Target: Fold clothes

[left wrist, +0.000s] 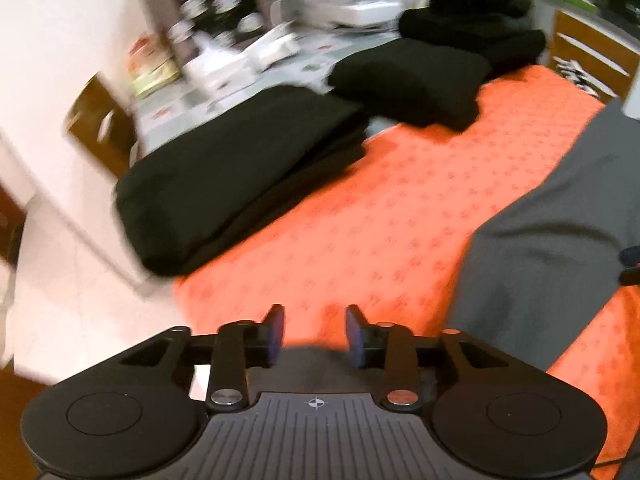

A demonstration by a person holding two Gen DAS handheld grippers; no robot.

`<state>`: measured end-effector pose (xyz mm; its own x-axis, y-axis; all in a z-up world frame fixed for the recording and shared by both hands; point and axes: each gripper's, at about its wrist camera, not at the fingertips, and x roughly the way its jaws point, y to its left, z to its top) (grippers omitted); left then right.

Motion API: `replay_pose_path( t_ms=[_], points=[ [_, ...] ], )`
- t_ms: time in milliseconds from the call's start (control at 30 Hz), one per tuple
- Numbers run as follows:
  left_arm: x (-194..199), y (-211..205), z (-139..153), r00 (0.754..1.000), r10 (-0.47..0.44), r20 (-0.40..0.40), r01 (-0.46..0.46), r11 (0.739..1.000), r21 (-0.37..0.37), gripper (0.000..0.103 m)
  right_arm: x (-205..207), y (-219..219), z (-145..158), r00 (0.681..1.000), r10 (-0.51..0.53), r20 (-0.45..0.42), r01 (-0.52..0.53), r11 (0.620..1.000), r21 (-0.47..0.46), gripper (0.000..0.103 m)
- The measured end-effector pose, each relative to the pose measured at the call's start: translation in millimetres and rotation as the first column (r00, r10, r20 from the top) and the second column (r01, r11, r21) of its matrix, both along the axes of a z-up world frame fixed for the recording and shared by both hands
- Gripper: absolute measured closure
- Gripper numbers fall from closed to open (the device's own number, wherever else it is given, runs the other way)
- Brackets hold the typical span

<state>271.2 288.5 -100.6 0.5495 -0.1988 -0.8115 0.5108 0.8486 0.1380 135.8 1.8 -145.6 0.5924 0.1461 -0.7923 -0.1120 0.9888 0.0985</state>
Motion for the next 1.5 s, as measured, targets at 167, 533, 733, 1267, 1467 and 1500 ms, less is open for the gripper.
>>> replay_pose_path(
  t_ms=[167,533,733,1267,1467,1500],
  points=[
    [5.1,30.9,-12.5,0.991,0.128,-0.047,-0.13,0.991,-0.043,0.055,0.0,2.6,0.1,1.0,0.017,-0.001,-0.017,1.0,-0.019,0.075],
    [21.4,37.0,-33.2,0.983,0.156,-0.094,-0.166,0.979,-0.116,0.09,0.7,7.5,0.3,0.999,0.038,-0.008,-0.038,0.998,-0.052,0.072],
    [-2.9,42.2,-11.6,0.979,0.205,-0.006,-0.205,0.976,-0.077,0.098,0.5,8.2,0.2,0.999,0.05,-0.008,-0.05,0.997,-0.063,0.072],
    [-26.7,78.2,-4.8,0.91,0.404,-0.097,-0.412,0.907,-0.087,0.083,0.2,10.0,-0.1,0.996,0.089,-0.004,-0.089,0.993,-0.084,0.071],
    [-43.5,92.4,-3.6,0.873,0.468,-0.136,-0.485,0.863,-0.142,0.069,-0.5,9.8,0.2,0.996,0.085,-0.004,-0.085,0.993,-0.082,0.071],
    [-44.8,93.6,-7.0,0.868,0.472,-0.154,-0.493,0.857,-0.15,0.066,-0.6,10.2,0.3,0.996,0.086,-0.005,-0.086,0.993,-0.084,0.07]
  ],
)
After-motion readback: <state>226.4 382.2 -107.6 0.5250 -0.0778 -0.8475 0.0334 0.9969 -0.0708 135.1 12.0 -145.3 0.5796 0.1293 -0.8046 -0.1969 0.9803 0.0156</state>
